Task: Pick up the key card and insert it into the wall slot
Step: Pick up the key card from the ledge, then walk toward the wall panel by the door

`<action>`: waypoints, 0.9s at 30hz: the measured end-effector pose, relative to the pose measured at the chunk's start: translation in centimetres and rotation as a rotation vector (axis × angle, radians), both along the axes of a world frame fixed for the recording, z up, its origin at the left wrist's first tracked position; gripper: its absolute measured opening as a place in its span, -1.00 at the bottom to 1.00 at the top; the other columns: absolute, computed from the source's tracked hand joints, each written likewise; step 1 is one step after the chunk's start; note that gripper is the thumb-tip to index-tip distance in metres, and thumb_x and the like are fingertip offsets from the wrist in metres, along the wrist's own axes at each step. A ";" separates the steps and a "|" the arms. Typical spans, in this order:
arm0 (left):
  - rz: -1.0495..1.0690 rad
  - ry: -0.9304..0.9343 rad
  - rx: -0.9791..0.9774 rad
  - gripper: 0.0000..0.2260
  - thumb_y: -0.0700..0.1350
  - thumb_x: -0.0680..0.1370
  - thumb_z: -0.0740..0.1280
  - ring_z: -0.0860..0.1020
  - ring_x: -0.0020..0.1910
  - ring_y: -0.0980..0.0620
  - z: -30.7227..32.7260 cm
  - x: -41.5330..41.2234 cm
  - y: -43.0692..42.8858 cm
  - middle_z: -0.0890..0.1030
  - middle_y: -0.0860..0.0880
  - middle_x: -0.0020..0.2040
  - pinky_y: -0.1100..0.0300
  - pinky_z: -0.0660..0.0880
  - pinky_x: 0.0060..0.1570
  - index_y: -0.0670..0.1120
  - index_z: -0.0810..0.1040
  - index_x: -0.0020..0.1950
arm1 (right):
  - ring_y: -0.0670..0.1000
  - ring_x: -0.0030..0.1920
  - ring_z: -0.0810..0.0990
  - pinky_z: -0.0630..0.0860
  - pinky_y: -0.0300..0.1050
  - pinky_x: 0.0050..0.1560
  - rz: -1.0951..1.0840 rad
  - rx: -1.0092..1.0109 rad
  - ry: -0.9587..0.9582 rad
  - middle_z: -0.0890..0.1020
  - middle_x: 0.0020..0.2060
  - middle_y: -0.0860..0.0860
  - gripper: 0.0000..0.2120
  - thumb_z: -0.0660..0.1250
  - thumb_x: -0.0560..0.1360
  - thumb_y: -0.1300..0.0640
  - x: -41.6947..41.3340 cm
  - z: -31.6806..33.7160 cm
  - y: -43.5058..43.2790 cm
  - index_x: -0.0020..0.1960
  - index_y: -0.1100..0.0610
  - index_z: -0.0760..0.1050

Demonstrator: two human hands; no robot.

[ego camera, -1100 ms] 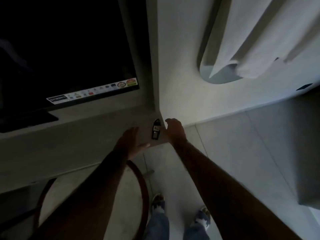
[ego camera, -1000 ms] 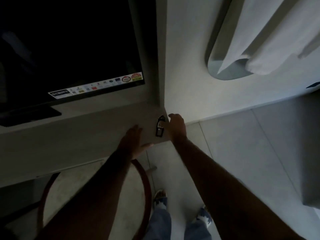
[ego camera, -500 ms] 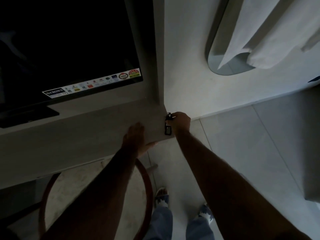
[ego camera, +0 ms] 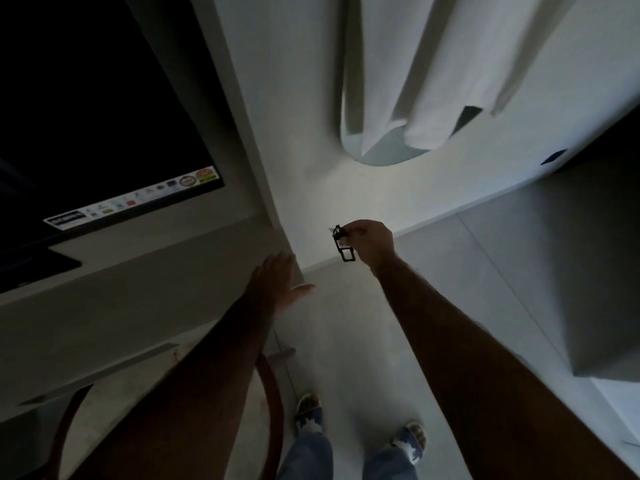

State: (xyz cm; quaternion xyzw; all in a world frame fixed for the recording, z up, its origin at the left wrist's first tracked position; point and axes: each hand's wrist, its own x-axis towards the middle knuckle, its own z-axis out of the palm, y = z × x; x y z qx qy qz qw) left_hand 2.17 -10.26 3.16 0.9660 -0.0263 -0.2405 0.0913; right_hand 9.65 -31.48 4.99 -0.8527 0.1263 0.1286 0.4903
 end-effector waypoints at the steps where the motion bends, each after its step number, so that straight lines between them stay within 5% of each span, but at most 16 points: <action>1: -0.017 -0.017 0.001 -0.13 0.40 0.54 0.19 0.05 0.63 -0.17 0.8 0.4 -1.2 0.06 -0.12 0.67 -0.14 0.12 0.56 -0.10 0.04 0.65 | -0.11 -0.16 0.60 0.44 -0.33 -0.11 0.013 -0.028 -0.021 0.75 -0.16 0.03 -0.79 0.54 0.30 0.20 0.0 0.9 -1.4 -0.06 0.11 0.71; 6: -0.119 -0.116 -0.002 -0.16 0.39 0.56 0.15 0.03 0.64 -0.14 5.1 2.2 -7.6 0.04 -0.13 0.67 -0.14 0.10 0.57 -0.10 0.03 0.65 | -0.12 -0.21 0.62 0.35 -0.63 -0.26 -0.018 -0.031 -0.101 0.76 -0.12 0.06 -0.79 0.53 0.31 0.25 -0.6 6.0 -8.6 -0.05 0.16 0.69; 9: -0.193 -0.179 -0.012 -0.15 0.39 0.56 0.16 0.07 0.63 -0.16 8.1 3.3 -11.9 0.08 -0.16 0.66 -0.13 0.13 0.57 -0.13 0.06 0.64 | -0.13 -0.22 0.66 0.37 -0.65 -0.26 -0.036 -0.001 -0.161 0.76 -0.11 0.13 -0.77 0.53 0.31 0.31 -1.5 9.3 -13.1 -0.04 0.21 0.68; 14: -0.299 -0.293 -0.040 -0.13 0.40 0.55 0.18 0.09 0.63 -0.17 13.9 5.7 -19.7 0.10 -0.20 0.65 -0.13 0.14 0.56 -0.16 0.06 0.64 | -0.43 -0.39 0.58 0.37 -0.63 -0.28 -0.072 0.026 -0.266 0.76 -0.12 0.14 -0.78 0.52 0.31 0.35 -2.8 15.0 -20.9 -0.04 0.27 0.66; 21: -0.448 -0.499 -0.163 -0.11 0.44 0.46 0.26 0.30 0.52 -0.20 22.3 8.2 -30.4 0.34 -0.22 0.54 -0.10 0.30 0.47 -0.19 0.27 0.53 | -0.38 -0.40 0.62 0.42 -0.60 -0.30 -0.146 0.006 -0.420 0.75 -0.16 0.15 -0.80 0.51 0.32 0.37 -4.2 23.8 -32.1 -0.07 0.23 0.66; 27: -0.494 -0.599 -0.242 0.02 0.54 0.37 0.26 0.24 0.55 -0.18 28.2 10.1 -38.1 0.30 -0.19 0.57 -0.10 0.25 0.52 -0.19 0.22 0.55 | -0.39 -0.39 0.62 0.40 -0.60 -0.32 -0.198 -0.063 -0.541 0.73 -0.20 0.07 -0.79 0.50 0.35 0.35 -5.0 30.4 -40.8 -0.02 0.26 0.65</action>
